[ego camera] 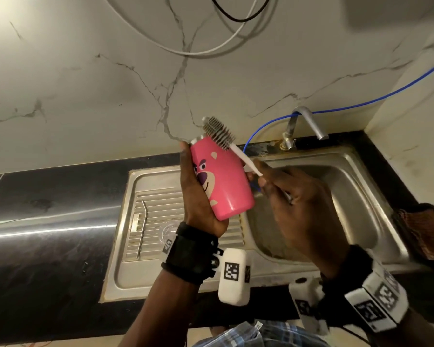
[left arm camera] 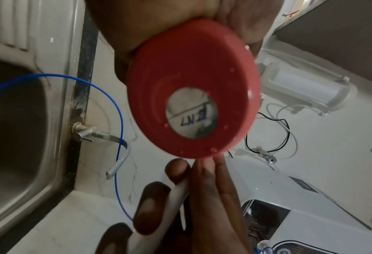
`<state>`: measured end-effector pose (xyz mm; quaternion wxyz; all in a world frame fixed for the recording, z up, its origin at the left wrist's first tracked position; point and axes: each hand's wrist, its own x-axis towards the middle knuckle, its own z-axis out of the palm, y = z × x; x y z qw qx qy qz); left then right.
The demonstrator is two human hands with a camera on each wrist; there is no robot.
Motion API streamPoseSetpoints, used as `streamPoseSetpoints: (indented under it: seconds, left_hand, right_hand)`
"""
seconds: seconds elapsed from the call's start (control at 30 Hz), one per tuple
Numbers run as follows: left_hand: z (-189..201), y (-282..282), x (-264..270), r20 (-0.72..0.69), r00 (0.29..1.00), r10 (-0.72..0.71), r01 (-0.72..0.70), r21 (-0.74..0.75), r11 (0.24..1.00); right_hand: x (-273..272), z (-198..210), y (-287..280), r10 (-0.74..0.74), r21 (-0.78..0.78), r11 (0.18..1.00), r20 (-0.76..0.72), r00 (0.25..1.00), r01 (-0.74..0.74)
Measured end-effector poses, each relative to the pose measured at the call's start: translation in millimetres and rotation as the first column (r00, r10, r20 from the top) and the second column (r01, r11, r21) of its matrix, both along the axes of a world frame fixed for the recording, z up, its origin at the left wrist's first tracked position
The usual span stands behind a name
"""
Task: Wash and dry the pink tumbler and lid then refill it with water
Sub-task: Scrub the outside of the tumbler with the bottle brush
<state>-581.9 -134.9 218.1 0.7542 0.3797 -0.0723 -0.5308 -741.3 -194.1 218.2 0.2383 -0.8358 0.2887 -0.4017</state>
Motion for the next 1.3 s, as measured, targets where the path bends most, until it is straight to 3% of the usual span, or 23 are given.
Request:
streamPoseSetpoints:
  seconds: [0.17, 0.37, 0.6, 0.83, 1.1, 1.3]
  left_hand:
    - [9.1, -2.1, 17.7, 0.076, 0.99, 0.115, -0.11, -0.059, 0.992]
    - [7.9, -1.2, 41.2, 0.051, 0.951, 0.306, -0.304, -0.032, 0.952]
    - [10.7, -8.3, 25.8, 0.088, 0.983, 0.162, -0.161, -0.016, 0.987]
    - [15.7, -8.9, 42.8, 0.11, 0.946, 0.305, -0.303, -0.03, 0.952]
    - [8.4, -8.8, 23.3, 0.068, 0.992, 0.111, -0.111, -0.01, 0.994]
    - [7.8, -5.5, 43.1, 0.063, 0.975, 0.214, -0.216, 0.027, 0.976]
  right_hand:
    - [-9.5, -2.6, 14.1, 0.041, 0.045, 0.998, -0.001, 0.999, -0.041]
    - [-44.1, -23.5, 41.0, 0.144, 0.141, 0.981, -0.059, 0.988, -0.134]
    - [-20.3, -10.3, 29.8, 0.101, 0.056, 0.993, -0.022, 0.995, -0.099]
    - [-40.0, -22.8, 38.6, 0.152, 0.113, 0.983, -0.049, 0.987, -0.146]
    - [-3.1, -9.1, 27.8, 0.019, 0.037, 0.999, 0.001, 1.0, -0.019]
    - [-27.0, -25.2, 37.5, 0.073, 0.101, 0.993, -0.05, 0.996, -0.067]
